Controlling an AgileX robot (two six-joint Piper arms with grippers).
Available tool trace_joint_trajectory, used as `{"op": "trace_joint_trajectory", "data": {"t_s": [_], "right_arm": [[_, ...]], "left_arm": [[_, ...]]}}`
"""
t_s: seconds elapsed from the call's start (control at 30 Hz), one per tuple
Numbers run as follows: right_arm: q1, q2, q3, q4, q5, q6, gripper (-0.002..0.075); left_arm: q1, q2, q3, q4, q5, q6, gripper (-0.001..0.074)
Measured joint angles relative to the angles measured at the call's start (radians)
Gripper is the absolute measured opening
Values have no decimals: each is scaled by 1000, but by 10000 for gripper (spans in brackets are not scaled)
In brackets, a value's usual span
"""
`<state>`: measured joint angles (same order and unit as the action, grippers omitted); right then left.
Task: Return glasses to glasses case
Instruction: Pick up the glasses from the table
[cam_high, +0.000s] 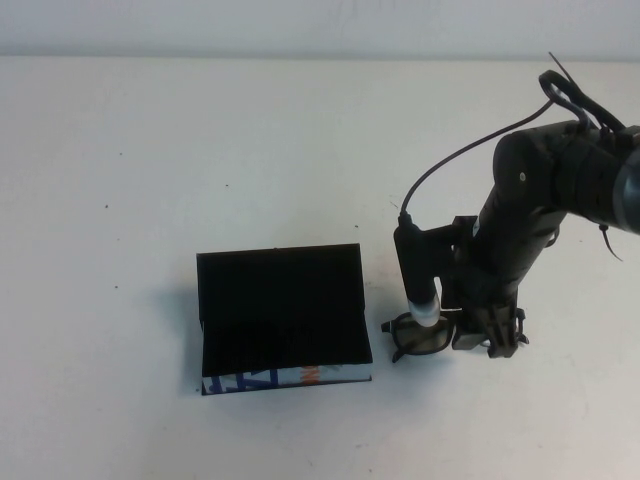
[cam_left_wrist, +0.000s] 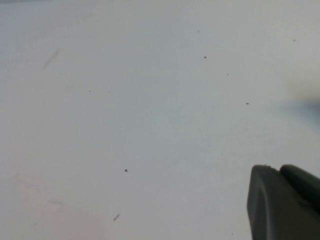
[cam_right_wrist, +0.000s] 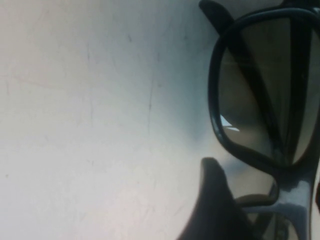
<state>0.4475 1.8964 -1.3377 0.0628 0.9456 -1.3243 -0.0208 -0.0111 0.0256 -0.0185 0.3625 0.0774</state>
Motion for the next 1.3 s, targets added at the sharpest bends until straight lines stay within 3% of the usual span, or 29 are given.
{"op": "trace_joint_trajectory", "data": {"t_s": [0.67,1.07,1.3], "right_arm": [[2,13,0,-2,8,0,330],[2,13,0,-10,16,0,138],[2,13,-2,-16,18,0,107]], "left_arm": [[0,0,0,0,0,0,-1],[0,0,0,0,0,0,-1],[0,0,0,0,0,0,-1]]}}
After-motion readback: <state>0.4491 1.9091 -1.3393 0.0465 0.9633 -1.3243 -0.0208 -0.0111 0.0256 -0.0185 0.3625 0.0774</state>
